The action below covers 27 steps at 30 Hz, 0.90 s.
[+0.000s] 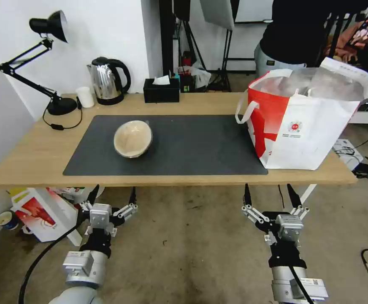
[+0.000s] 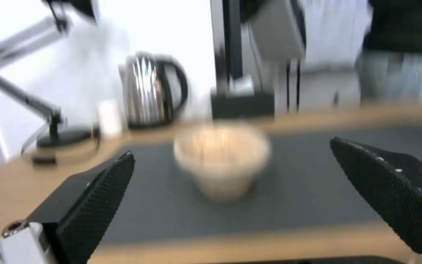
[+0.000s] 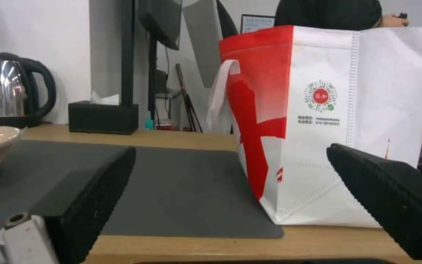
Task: Pick up the trash from the table and place it into the takeout bag.
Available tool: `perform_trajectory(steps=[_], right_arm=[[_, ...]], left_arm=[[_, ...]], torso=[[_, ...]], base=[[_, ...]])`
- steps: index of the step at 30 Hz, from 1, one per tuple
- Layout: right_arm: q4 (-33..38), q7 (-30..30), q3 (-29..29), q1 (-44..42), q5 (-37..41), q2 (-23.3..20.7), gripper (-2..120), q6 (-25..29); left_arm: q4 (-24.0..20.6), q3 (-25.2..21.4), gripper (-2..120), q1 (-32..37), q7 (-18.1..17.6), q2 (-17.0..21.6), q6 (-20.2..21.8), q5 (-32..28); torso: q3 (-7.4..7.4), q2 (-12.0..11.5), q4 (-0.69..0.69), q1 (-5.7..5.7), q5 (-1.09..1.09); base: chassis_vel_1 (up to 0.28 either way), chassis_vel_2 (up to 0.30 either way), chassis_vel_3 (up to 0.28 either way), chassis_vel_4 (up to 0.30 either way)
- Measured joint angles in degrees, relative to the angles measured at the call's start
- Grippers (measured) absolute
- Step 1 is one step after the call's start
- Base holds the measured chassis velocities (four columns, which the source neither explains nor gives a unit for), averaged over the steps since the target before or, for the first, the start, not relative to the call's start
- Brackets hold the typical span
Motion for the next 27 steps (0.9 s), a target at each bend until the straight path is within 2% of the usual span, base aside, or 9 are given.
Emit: perform_trajectory(steps=[8,13,16,22,27], right_arm=[[0.00,0.00,0.00,0.00,0.00,0.00,100,0.00],[0.00,0.00,-0.01,0.00,0.01,0.00,100,0.00],[0.01,0.01,0.00,0.00,0.01,0.00,100,0.00],[0.01,0.00,-0.01,0.00,0.01,0.00,100,0.00],[0.01,0.00,-0.01,0.00,0.01,0.00,100,0.00]], left_arm=[[-3.21,-5.19,100,-6.78,5.39,-1.10,-6.75,-12.95],[-4.22,-6.72,100,-8.77,6.99,-1.38,-8.78,-16.79],[-4.25,-6.69,100,-8.72,6.87,-1.39,-8.59,-17.02],[-7.19,-7.07,100,-8.56,3.88,-0.68,-3.93,-26.77],[-8.53,-7.18,100,-8.32,2.30,-0.32,-1.49,-31.22]], torso=[[0.00,0.00,0.00,0.00,0.00],[0.00,0.00,0.00,0.00,0.02],[0.00,0.00,0.01,0.00,-0.01],[0.00,0.00,0.00,0.00,0.00],[0.00,0.00,0.01,0.00,0.00]], base=[[0.000,0.000,0.000,0.000],[0.000,0.000,0.000,0.000],[0.000,0.000,0.000,0.000],[0.000,0.000,0.000,0.000],[0.000,0.000,0.000,0.000]])
